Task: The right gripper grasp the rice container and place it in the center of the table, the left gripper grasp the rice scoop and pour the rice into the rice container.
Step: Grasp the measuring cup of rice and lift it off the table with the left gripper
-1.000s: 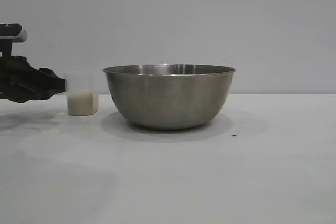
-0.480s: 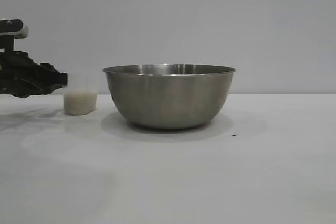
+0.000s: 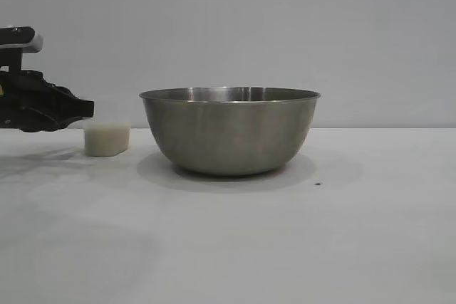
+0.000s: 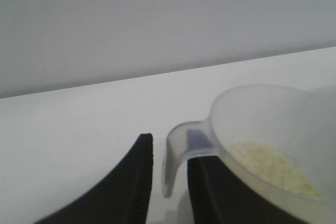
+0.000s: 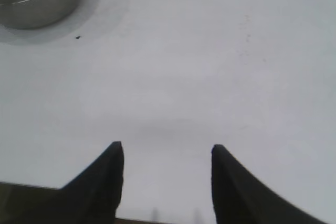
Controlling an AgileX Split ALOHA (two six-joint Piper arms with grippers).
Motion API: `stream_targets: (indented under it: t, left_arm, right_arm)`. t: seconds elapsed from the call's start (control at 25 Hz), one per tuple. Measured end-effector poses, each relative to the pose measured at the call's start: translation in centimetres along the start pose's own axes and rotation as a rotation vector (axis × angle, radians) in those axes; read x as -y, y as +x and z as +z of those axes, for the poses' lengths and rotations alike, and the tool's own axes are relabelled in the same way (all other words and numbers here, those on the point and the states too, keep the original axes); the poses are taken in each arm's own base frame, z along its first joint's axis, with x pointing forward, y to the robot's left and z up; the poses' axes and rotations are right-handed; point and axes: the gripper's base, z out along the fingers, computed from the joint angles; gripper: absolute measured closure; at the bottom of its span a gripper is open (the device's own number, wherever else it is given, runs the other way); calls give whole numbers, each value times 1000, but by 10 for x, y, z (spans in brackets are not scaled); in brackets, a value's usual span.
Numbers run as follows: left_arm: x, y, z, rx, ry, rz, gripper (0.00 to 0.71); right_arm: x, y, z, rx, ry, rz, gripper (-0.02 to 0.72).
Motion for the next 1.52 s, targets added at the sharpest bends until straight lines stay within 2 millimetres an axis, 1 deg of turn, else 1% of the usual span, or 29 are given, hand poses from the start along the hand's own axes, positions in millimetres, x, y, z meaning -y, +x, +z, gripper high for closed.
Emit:
stream_targets:
  t: [0.16, 0.2, 0.32, 0.36, 1.16, 1.28, 1.4, 1.52]
  left_arm:
    - [0, 0, 0, 0, 0, 0, 543]
    - [0, 0, 0, 0, 0, 0, 597]
    - [0, 0, 0, 0, 1, 0, 674]
    - [0, 0, 0, -3, 2, 1, 710]
    - [2, 0, 0, -4, 26, 13, 710]
    - [4, -4, -5, -11, 26, 12, 710]
    - [5, -14, -10, 0, 26, 17, 710]
    - [5, -27, -11, 30, 25, 27, 710]
  right_arm:
    - [0, 0, 0, 0, 0, 0, 376]
    - [0, 0, 0, 0, 0, 0, 376]
    - [0, 0, 0, 0, 0, 0, 376]
    - [0, 0, 0, 0, 0, 0, 376]
    - [0, 0, 0, 0, 0, 0, 376]
    - [0, 0, 0, 0, 0, 0, 376]
    - [0, 0, 0, 0, 0, 0, 376]
    - [0, 0, 0, 0, 0, 0, 376]
